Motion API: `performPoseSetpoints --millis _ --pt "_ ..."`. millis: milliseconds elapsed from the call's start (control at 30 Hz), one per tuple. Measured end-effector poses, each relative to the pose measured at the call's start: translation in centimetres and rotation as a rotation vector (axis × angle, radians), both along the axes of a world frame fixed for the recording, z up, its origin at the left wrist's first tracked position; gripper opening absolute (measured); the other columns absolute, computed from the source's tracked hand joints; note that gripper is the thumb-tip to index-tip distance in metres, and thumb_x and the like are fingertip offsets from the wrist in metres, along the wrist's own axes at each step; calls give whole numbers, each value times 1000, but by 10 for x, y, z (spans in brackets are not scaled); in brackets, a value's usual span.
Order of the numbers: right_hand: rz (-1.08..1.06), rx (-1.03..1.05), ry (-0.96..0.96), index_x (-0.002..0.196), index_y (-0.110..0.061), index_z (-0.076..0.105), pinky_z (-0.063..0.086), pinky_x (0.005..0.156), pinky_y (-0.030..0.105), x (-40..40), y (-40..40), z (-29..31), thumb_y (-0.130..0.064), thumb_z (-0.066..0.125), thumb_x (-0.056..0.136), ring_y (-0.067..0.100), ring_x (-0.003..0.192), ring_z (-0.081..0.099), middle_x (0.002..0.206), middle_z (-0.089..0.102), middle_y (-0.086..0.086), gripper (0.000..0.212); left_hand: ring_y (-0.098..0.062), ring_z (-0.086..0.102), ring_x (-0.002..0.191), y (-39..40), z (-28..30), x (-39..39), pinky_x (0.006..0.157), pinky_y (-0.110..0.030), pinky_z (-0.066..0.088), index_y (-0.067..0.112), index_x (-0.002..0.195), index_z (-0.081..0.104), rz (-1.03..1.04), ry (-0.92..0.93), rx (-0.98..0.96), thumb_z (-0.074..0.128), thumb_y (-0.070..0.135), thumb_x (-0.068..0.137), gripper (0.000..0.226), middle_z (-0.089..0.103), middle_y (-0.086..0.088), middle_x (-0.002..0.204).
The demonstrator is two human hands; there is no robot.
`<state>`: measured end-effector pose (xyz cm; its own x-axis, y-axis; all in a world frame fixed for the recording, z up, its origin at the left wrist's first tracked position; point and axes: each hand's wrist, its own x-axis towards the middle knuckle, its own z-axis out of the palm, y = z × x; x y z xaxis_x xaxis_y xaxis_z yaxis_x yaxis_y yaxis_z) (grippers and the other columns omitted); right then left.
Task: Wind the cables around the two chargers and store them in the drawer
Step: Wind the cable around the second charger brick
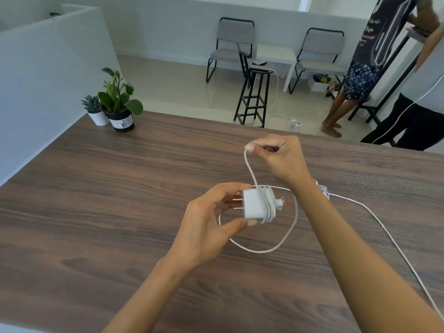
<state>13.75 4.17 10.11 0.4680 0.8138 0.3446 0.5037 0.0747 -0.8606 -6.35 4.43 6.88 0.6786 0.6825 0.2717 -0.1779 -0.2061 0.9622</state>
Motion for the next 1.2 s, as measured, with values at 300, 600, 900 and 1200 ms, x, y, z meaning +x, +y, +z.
performPoseSetpoints --millis 300,600,900,1200 --pt "-3 -145 314 82 -15 77 43 65 24 -32 -29 -67 -10 75 77 3 64 56 68 71 -2 7 -12 67 101 27 19 -3 84 -21 53 12 112 62 254 -211 -108 78 9 64 51 72 6 105" --pt "21 -183 214 78 -31 78 33 57 22 -61 -74 -82 -18 79 73 3 55 43 58 60 -11 13 -9 66 103 69 13 8 89 -27 53 16 120 60 545 -38 15 83 18 69 56 67 1 114" --pt "121 -25 -55 83 -15 78 30 53 13 -62 -91 -16 -9 76 74 2 55 46 69 58 -8 11 -10 65 102 69 -13 9 89 -21 52 23 115 60 439 99 191 82 5 67 55 65 -3 114" --pt "72 118 -250 83 -10 77 30 55 6 -51 -70 23 -5 73 77 -4 58 50 74 60 -6 9 -12 65 100 38 -18 0 90 -27 54 8 117 64 289 179 369 80 -3 68 52 63 -4 111"
